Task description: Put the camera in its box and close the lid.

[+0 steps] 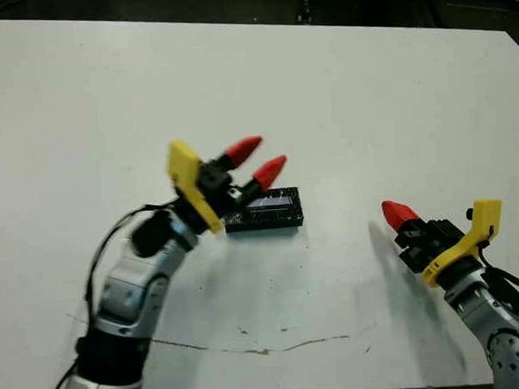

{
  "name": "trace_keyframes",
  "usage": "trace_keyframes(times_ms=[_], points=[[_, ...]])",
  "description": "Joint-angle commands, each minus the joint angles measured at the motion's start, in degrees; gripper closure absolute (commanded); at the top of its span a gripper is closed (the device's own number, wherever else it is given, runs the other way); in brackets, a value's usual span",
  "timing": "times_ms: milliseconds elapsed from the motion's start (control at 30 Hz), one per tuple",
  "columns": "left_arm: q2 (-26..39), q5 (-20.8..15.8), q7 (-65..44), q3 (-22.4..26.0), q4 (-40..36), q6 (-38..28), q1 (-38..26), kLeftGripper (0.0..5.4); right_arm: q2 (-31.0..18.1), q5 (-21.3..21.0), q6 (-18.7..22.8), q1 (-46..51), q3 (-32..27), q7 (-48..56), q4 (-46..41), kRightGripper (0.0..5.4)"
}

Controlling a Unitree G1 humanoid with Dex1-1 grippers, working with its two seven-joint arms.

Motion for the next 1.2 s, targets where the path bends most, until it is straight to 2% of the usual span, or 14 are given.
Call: trace_keyframes(times_ms=[33, 267, 367, 533, 767, 900, 1200], points=[[-1.8, 2.7, 4.3, -2.0, 1.3, 3.4, 0.1, 3.85, -0.1, 0.3, 0.3, 0.3, -0.3, -0.3, 0.1, 5.4], [-3.2, 7.5, 10.1, -4.5, 2.2, 4.8, 3.0, 4.93, -0.2, 0.0, 0.0, 0.6, -0.3, -0.1, 0.0, 5.4], [-3.9, 6.4, 10.9, -3.8, 2.5, 8.2, 4.4, 5.38, -0.4, -0.4, -0.1, 0.7, -0.1, -0.2, -0.2, 5.4], [-4.5, 4.6, 12.8, -3.1, 1.1, 16.8, 5.6, 5.38, -0.1, -0.6, -0.1, 0.7, -0.1, -0.5, -0.2, 5.4], [-3.8, 5.1, 13.5, -3.6, 1.5, 20.6, 6.3, 5.38, -0.4, -0.7, -0.3, 0.7, 0.0, 0.0, 0.0, 5.4], [-4.1, 4.8, 15.6, -3.1, 0.3, 26.4, 5.8, 5.38, -0.1, -0.7, -0.2, 0.8, 0.0, -0.4, -0.3, 5.4], [-3.9, 4.1, 15.5, -2.7, 1.6, 27.2, 5.7, 5.38, -0.1, -0.9, -0.6, 0.9, 0.2, -0.1, 0.1, 5.4]])
